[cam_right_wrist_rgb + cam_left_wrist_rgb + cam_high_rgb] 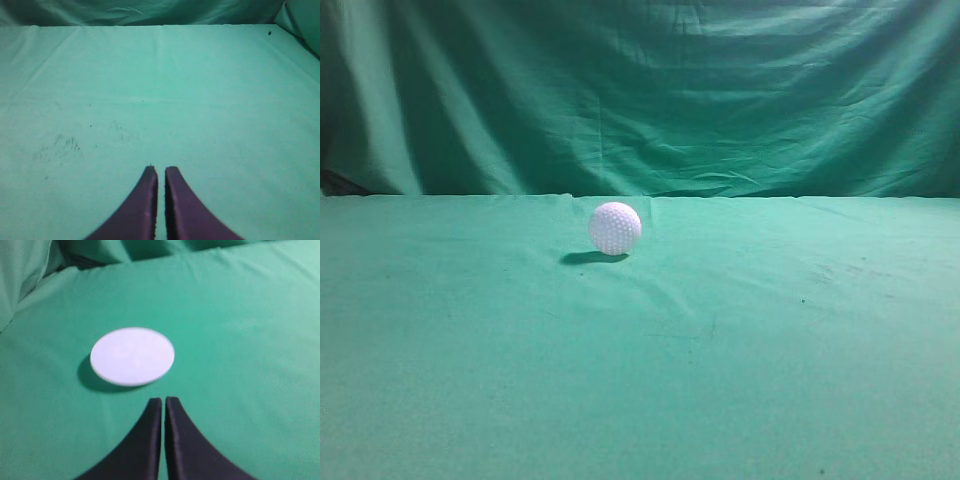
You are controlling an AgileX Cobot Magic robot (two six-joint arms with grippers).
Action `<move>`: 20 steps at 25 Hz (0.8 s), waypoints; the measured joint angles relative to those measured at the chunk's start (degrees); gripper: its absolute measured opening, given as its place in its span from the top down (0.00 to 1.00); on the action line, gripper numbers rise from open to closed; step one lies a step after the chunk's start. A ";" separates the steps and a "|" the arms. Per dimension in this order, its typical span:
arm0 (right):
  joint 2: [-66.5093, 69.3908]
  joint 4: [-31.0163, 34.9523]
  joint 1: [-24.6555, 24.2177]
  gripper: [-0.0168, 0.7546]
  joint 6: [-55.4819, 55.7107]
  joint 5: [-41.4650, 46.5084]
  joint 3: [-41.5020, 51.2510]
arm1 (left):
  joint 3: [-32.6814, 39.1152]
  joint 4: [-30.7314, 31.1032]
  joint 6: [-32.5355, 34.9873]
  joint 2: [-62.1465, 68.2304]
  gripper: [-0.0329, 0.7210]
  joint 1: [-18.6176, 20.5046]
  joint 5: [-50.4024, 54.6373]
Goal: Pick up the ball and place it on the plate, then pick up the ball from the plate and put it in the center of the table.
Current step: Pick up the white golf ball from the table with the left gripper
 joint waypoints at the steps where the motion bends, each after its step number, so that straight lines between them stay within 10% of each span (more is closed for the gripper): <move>1: 0.00 0.00 0.00 0.98 0.00 0.00 0.00 | 0.00 -2.48 0.00 0.00 0.96 0.00 -3.13; 11: 0.00 0.00 0.00 0.98 0.00 0.00 0.00 | 0.00 -10.47 -2.47 0.00 0.96 0.00 -17.15; 20: 0.00 0.00 0.00 0.98 0.00 0.00 0.00 | -11.19 -12.86 -4.09 8.91 0.96 -6.77 -0.48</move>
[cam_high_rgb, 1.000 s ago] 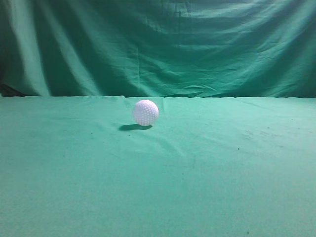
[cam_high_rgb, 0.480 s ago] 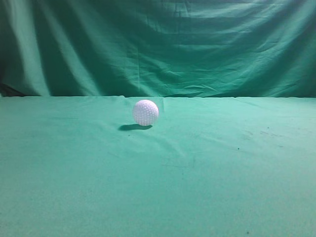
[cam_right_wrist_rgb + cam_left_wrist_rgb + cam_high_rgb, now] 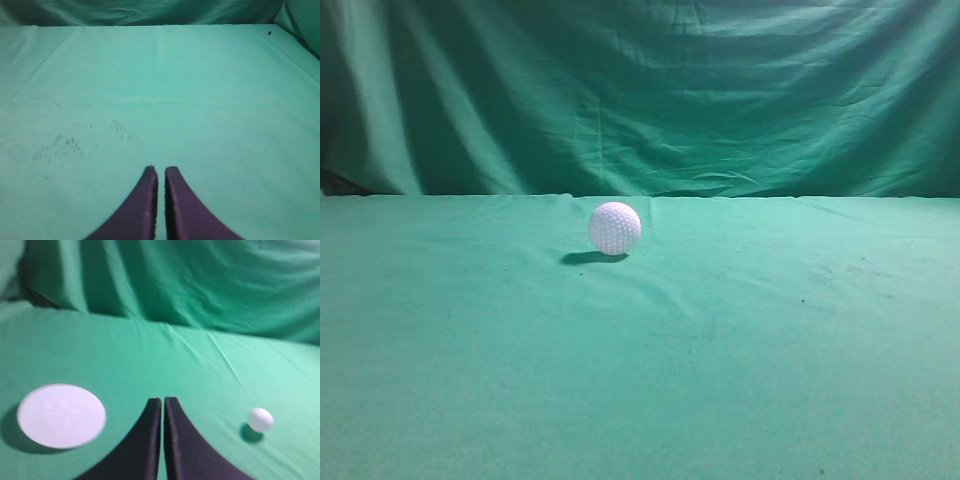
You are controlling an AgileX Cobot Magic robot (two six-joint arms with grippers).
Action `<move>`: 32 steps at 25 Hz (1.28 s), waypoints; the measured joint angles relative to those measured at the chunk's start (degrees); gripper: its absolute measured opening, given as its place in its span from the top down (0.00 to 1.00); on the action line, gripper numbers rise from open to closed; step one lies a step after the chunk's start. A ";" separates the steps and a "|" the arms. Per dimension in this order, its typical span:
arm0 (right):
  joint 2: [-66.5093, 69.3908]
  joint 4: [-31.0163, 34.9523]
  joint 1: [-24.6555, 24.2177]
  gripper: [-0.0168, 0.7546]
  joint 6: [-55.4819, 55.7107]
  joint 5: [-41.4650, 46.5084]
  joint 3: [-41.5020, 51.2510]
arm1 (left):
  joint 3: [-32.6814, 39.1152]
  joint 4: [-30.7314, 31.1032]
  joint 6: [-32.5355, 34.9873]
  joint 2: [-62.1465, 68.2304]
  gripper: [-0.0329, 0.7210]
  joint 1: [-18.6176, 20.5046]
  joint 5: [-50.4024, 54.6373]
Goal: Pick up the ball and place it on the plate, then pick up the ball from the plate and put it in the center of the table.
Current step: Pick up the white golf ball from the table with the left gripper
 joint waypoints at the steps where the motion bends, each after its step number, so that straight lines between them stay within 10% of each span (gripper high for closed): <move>1: 0.00 0.00 0.00 0.98 0.00 0.00 0.00 | -0.84 -1.31 0.00 1.61 0.96 -0.69 0.48; 7: 0.00 0.00 0.00 0.98 0.00 0.00 0.00 | -2.52 -16.31 1.51 8.38 0.96 -1.88 -2.09; 13: 0.00 0.00 0.00 0.98 0.00 0.00 0.00 | -12.61 -17.71 21.52 18.89 0.96 -1.88 11.16; 25: 0.00 0.00 0.00 0.98 0.00 0.00 0.00 | -29.24 -20.72 36.44 52.14 0.96 -3.20 26.08; 32: 0.00 0.00 0.00 0.98 0.00 0.00 0.00 | -36.63 -15.52 36.97 66.05 0.96 -15.21 19.29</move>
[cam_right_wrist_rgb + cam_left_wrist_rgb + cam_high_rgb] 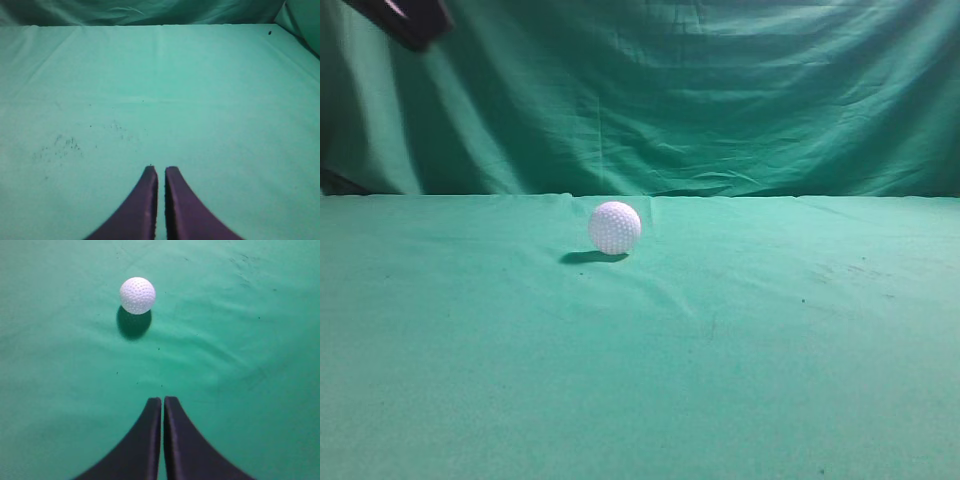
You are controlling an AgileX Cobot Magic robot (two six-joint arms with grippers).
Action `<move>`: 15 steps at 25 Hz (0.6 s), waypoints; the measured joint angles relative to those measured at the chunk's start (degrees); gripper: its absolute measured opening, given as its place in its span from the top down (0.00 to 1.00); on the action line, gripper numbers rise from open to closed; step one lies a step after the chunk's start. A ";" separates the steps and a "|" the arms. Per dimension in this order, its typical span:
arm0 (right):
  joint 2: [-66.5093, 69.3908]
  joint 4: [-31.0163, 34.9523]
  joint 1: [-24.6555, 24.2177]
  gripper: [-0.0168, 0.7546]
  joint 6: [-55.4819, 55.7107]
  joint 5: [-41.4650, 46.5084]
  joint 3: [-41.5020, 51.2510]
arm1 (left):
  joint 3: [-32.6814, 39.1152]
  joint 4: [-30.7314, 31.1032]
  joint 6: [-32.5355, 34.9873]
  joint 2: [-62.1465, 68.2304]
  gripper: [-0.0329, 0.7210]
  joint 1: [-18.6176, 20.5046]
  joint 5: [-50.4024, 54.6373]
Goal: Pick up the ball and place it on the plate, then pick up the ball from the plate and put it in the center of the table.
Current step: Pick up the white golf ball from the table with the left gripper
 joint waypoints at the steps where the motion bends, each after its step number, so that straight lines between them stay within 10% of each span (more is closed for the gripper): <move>1: 0.00 0.00 0.00 0.98 0.00 0.00 0.00 | -2.22 1.59 0.02 3.90 0.96 -3.04 -1.09; 10: 0.00 0.00 0.00 0.98 0.00 0.00 0.00 | -15.98 8.51 -1.43 20.92 0.96 -8.58 -1.37; 15: 0.00 0.00 0.00 0.98 0.00 0.00 0.00 | -22.22 9.53 -1.49 26.56 0.51 -8.91 -1.37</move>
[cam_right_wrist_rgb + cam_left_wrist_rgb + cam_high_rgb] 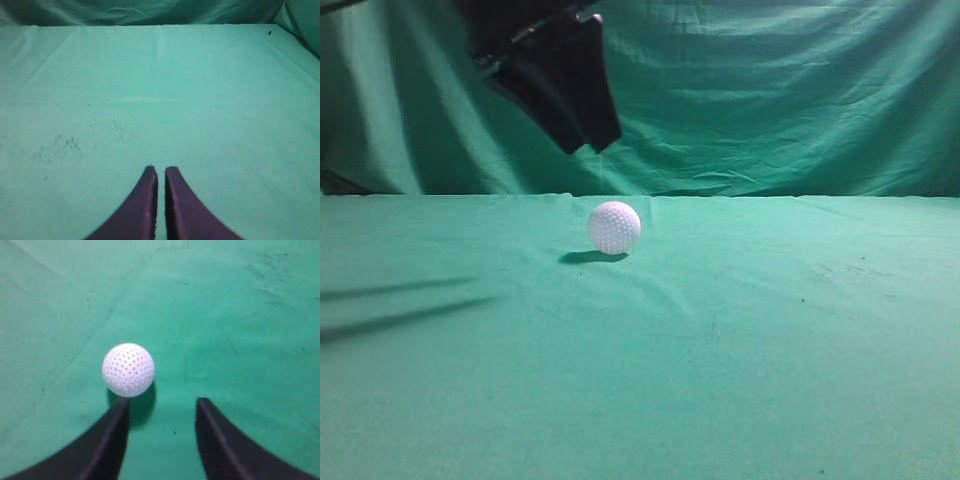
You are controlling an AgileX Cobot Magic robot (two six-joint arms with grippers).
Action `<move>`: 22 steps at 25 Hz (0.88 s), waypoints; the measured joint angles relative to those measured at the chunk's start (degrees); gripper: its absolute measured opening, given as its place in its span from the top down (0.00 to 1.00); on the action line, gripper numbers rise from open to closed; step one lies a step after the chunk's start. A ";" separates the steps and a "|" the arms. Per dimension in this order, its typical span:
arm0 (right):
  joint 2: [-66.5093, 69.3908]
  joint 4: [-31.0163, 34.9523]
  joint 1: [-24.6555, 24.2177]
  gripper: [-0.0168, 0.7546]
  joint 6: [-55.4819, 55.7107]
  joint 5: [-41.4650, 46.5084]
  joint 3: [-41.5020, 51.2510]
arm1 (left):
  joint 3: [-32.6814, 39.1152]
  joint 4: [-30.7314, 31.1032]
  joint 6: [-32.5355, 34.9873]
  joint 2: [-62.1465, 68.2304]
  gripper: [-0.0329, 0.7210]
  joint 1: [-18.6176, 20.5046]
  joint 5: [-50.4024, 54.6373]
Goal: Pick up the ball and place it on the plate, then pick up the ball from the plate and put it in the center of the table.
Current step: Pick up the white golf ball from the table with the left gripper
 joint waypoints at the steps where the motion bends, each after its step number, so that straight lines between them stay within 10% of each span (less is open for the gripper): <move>1: 0.00 0.00 0.00 0.98 0.00 0.00 0.00 | -0.93 -0.29 -0.43 0.89 0.38 0.00 0.00; 5: 0.00 0.00 0.00 0.98 0.00 0.00 0.00 | -2.55 -0.94 -3.60 3.78 0.09 0.00 -0.13; 22: 0.00 0.00 0.00 0.98 0.00 0.00 0.00 | -5.91 0.31 -4.65 12.81 0.10 0.00 -2.15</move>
